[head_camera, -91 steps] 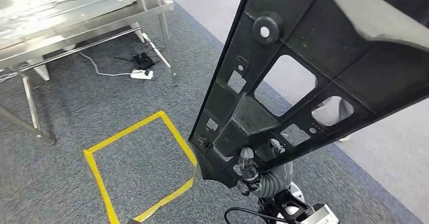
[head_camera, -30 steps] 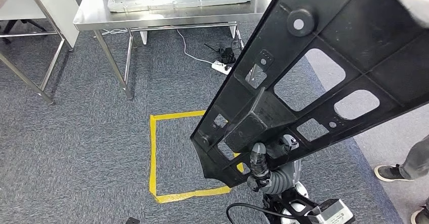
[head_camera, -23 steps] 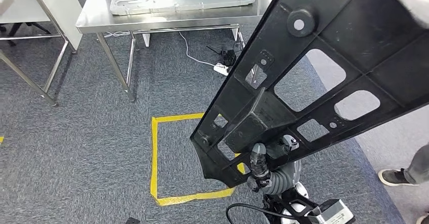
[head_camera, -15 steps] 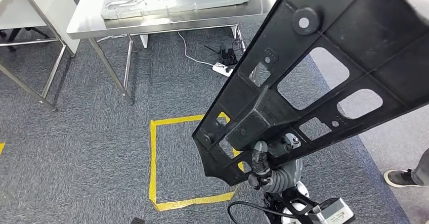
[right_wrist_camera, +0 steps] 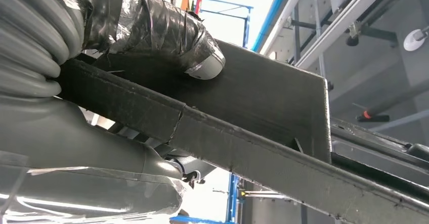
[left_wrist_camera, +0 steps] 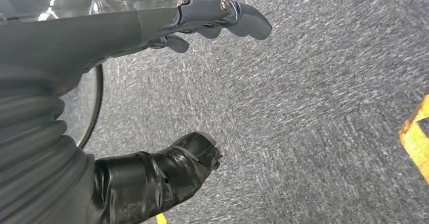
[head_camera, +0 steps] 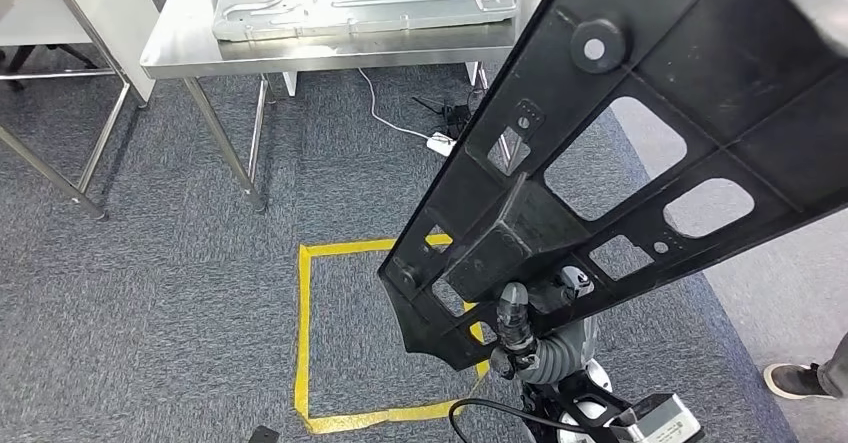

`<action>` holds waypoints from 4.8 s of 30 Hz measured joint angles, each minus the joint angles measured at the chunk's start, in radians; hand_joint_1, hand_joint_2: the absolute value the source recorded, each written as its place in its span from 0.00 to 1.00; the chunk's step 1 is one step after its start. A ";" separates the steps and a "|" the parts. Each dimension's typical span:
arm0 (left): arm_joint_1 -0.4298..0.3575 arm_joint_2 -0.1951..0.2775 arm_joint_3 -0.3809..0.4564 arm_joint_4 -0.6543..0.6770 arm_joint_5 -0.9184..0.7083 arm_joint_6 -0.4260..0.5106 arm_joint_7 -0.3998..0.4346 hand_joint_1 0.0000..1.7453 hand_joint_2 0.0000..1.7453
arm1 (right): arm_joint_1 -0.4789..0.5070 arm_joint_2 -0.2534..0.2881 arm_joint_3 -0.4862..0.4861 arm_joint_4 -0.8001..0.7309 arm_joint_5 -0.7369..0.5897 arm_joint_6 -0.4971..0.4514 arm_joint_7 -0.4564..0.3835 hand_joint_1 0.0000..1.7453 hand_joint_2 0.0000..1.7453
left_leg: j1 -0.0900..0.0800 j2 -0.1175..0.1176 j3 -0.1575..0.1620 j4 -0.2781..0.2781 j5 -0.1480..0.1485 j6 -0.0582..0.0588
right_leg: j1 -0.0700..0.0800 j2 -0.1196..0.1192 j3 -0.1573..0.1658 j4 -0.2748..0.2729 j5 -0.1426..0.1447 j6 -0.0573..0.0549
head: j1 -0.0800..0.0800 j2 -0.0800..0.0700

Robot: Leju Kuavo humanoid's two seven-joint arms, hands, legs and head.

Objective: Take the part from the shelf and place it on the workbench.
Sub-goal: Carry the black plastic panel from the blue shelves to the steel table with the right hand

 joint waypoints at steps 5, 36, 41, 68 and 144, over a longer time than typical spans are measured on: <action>0.000 0.000 -0.009 0.000 0.001 0.002 0.004 0.00 1.00 | -0.002 0.000 0.000 0.003 0.000 0.001 0.000 1.00 1.00 | -0.003 -0.007 0.042 0.000 -0.037 -0.018 | 0.005 0.001 0.070 -0.233 0.157 -0.016 | 0.001 0.000; 0.000 0.005 -0.033 -0.002 0.020 0.002 0.007 0.00 1.00 | 0.000 0.000 -0.001 0.016 -0.005 0.006 -0.001 1.00 1.00 | -0.002 -0.004 0.033 -0.011 -0.025 -0.028 | 0.002 0.002 0.079 -0.254 0.157 -0.017 | 0.002 0.000; -0.003 0.006 -0.034 -0.003 0.020 0.002 0.007 0.00 1.00 | 0.000 0.000 -0.001 0.017 -0.006 0.006 -0.002 1.00 1.00 | 0.000 0.002 0.014 0.053 -0.070 -0.054 | -0.001 0.005 0.100 -0.268 0.144 -0.049 | -0.004 0.000; 0.003 0.011 -0.058 -0.006 0.017 0.002 0.007 0.00 1.00 | -0.010 0.000 -0.003 0.045 -0.036 0.031 -0.007 1.00 1.00 | 0.009 0.003 0.085 -0.026 -0.045 -0.046 | -0.012 -0.002 0.088 -0.258 0.136 -0.017 | 0.017 0.000; 0.026 0.028 -0.098 -0.006 0.102 -0.001 -0.007 0.00 1.00 | -0.014 0.026 0.004 0.074 0.008 0.018 0.009 1.00 1.00 | 0.015 0.004 -0.066 0.008 0.046 -0.059 | -0.012 0.008 0.167 -0.275 0.091 -0.019 | -0.013 0.000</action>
